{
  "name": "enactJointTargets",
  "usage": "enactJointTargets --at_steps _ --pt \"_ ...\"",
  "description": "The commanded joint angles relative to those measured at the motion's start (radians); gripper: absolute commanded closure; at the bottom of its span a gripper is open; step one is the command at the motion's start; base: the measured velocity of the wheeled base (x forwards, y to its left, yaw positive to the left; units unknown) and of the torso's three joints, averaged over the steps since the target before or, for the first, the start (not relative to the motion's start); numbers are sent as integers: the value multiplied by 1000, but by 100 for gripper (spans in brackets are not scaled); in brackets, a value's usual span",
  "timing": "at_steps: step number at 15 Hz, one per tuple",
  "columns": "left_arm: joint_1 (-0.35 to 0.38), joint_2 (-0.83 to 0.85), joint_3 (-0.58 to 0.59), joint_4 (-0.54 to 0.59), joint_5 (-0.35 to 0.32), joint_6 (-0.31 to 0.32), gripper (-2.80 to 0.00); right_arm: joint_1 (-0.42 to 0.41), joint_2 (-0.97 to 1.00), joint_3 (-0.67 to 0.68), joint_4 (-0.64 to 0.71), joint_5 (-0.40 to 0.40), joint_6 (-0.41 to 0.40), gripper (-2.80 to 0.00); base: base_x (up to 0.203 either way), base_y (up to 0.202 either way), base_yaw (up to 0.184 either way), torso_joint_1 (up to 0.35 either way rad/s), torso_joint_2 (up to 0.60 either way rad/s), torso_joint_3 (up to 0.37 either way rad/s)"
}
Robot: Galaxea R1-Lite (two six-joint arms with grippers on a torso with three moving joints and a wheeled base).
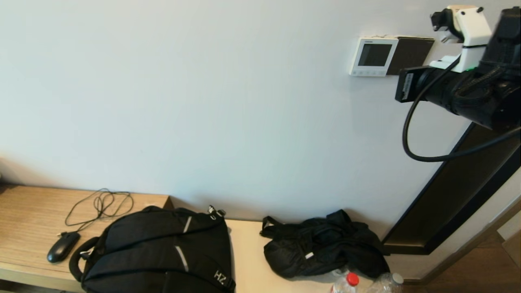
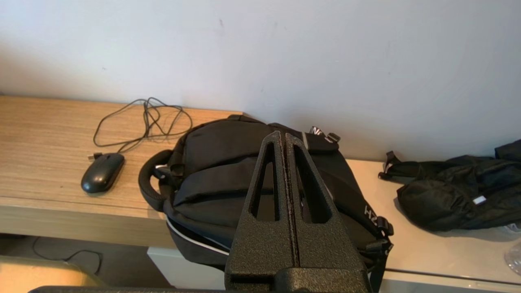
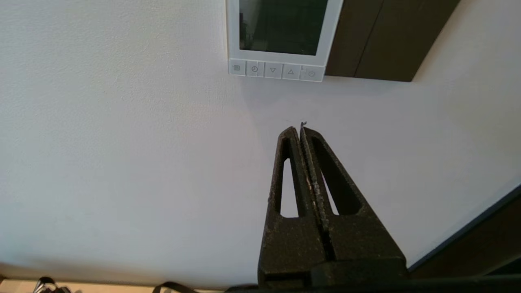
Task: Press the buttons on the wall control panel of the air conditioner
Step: Turn on the central air conditioner
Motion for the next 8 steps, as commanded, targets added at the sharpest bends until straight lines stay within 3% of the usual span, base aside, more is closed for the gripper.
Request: enactJointTargets --at_steps 1,8 --pt "0 1 0 0 0 0 0 5 112 -18 -46 -14 -7 0 0 0 0 0 0 0" --pt "0 1 0 0 0 0 0 -22 169 -90 -51 -22 -13 0 0 0 0 0 0 0"
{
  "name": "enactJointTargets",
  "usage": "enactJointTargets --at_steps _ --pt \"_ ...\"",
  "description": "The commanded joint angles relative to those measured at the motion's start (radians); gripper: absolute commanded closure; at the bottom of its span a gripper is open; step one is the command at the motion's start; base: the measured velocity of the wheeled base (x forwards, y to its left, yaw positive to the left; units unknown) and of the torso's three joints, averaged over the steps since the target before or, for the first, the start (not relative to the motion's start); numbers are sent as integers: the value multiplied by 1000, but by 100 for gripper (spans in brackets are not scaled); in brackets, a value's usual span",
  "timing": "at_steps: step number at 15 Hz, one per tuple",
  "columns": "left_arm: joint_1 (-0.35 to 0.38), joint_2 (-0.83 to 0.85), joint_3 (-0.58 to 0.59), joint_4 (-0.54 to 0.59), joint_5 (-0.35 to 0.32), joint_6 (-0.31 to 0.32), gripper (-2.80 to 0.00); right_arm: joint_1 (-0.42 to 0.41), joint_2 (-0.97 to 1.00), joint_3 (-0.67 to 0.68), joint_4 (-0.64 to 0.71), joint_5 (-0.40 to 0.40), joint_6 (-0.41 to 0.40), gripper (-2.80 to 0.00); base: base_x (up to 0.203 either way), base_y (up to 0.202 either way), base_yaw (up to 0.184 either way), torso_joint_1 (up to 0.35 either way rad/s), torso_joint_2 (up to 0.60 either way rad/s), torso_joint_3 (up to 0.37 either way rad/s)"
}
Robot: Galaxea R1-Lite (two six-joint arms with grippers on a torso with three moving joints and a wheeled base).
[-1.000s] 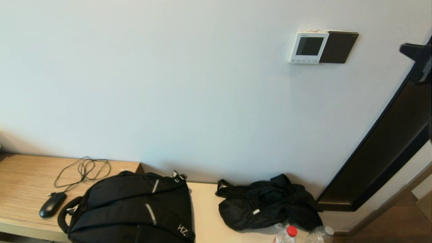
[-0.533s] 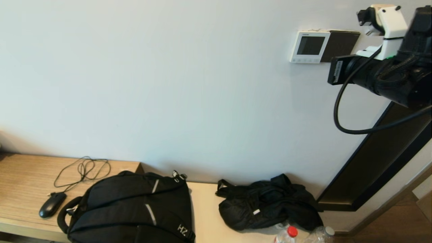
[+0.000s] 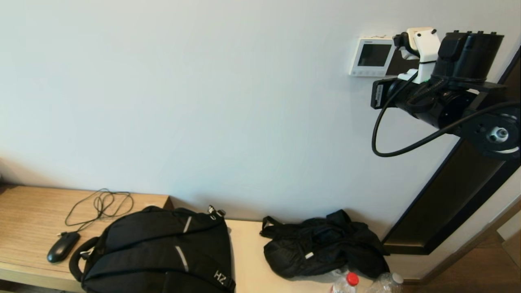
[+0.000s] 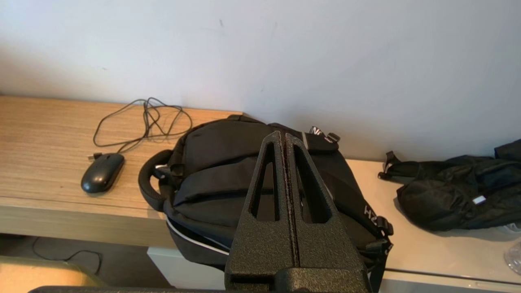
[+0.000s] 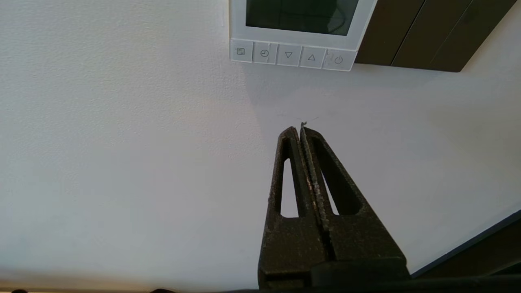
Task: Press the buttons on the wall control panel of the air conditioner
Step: Turn on the central air conditioner
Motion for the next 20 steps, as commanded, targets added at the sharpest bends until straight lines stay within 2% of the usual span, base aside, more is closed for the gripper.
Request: enactJointTargets --at_steps 1,10,20 --pt "0 1 0 0 0 0 0 -22 39 -45 0 0 -5 0 0 0 0 0 0 0" --pt "0 1 0 0 0 0 0 -121 84 -118 5 0 -16 0 0 0 0 0 0 0" --pt "0 1 0 0 0 0 0 -120 151 -184 6 0 -18 0 0 0 0 0 0 0"
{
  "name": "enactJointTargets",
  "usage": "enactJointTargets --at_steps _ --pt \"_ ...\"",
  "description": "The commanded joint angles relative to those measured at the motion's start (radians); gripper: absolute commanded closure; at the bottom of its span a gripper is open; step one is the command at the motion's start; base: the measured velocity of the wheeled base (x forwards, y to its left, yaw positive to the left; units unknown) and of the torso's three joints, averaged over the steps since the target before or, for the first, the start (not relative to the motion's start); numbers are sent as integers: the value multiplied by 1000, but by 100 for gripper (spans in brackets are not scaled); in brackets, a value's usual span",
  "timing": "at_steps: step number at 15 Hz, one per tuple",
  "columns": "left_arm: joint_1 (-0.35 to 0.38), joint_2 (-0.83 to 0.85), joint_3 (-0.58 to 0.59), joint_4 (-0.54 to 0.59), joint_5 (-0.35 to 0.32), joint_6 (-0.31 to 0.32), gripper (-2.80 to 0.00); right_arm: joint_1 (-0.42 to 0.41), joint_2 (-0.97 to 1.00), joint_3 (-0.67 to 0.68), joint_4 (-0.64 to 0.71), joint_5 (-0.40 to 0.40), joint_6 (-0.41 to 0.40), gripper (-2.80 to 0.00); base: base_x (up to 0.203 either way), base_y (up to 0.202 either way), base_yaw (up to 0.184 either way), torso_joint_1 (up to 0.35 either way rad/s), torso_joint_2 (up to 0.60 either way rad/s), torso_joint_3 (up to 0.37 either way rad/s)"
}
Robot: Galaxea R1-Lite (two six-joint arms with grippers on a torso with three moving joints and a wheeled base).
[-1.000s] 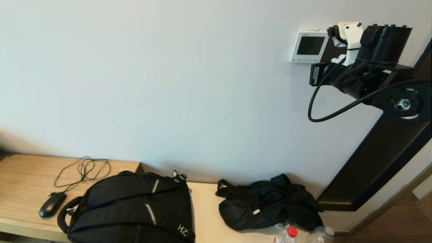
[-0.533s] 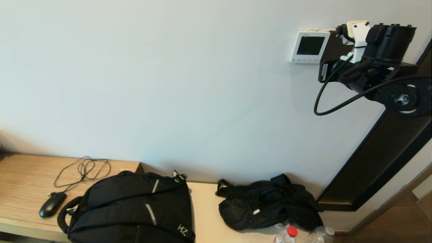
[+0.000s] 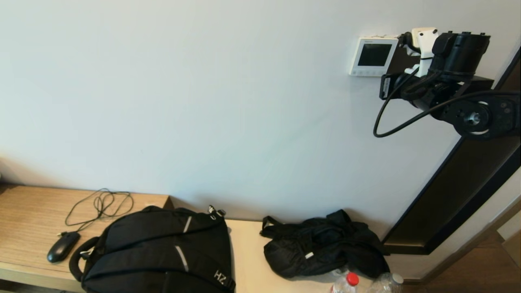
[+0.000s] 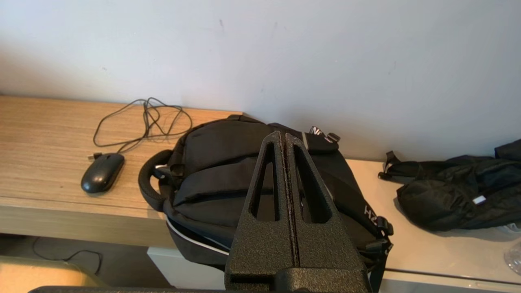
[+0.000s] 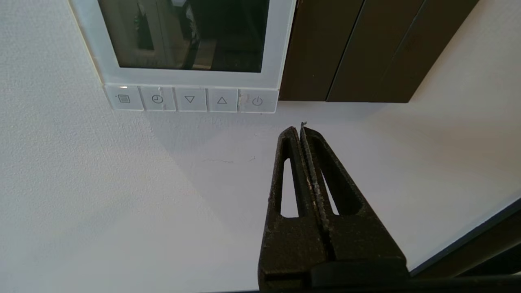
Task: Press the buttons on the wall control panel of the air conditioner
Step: Turn on the central air conditioner
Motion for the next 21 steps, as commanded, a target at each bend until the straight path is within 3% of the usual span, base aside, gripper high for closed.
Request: enactJointTargets --at_steps 1,16,21 --pt "0 1 0 0 0 0 0 2 22 -10 -4 -3 -2 0 0 0 0 0 0 0" --pt "0 0 0 -2 0 0 0 1 110 -142 19 -1 -6 0 0 0 0 0 0 0" --pt "0 0 0 0 0 0 0 9 52 -107 19 -3 -6 0 0 0 0 0 0 0"
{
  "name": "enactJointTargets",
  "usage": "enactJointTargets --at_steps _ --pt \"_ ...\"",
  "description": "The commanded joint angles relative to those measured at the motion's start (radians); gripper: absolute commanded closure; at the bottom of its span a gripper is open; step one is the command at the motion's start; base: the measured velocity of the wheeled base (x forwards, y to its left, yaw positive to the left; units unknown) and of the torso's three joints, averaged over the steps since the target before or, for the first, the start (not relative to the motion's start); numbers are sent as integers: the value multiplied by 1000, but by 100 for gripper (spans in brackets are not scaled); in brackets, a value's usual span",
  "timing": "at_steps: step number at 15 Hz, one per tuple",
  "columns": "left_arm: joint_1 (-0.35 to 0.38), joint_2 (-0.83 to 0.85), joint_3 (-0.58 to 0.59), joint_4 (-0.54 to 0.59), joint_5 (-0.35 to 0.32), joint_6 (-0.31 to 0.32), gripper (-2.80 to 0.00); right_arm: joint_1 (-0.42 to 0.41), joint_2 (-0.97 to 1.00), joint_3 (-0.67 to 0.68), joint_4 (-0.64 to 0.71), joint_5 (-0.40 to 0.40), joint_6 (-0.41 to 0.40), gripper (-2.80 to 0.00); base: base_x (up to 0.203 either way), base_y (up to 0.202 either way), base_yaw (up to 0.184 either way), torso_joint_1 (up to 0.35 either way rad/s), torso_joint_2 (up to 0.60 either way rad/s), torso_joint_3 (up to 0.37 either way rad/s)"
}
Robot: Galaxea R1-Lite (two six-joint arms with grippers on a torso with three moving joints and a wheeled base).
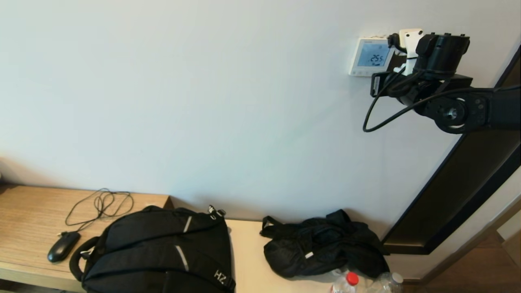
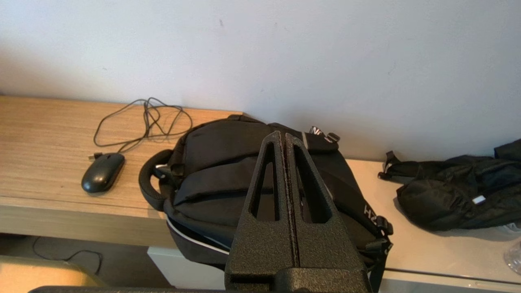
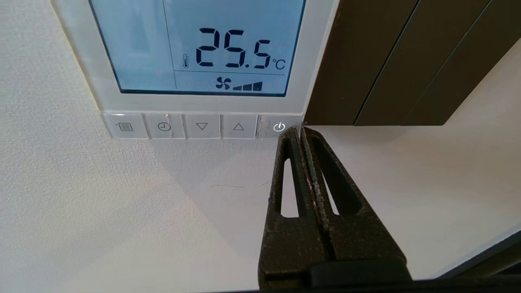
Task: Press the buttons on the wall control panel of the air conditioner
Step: Turn on the central air conditioner, then press the temperature increase button
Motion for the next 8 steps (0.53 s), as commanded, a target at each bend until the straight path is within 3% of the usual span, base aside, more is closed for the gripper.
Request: enactJointTargets --at_steps 1,4,8 --pt "0 0 0 0 0 0 0 6 -48 31 -5 -2 -1 0 0 0 0 0 0 0" --pt "0 1 0 0 0 0 0 24 -101 105 -12 -3 1 0 0 0 0 0 0 0" --pt "0 0 0 0 0 0 0 44 -74 109 -12 -19 3 0 0 0 0 0 0 0"
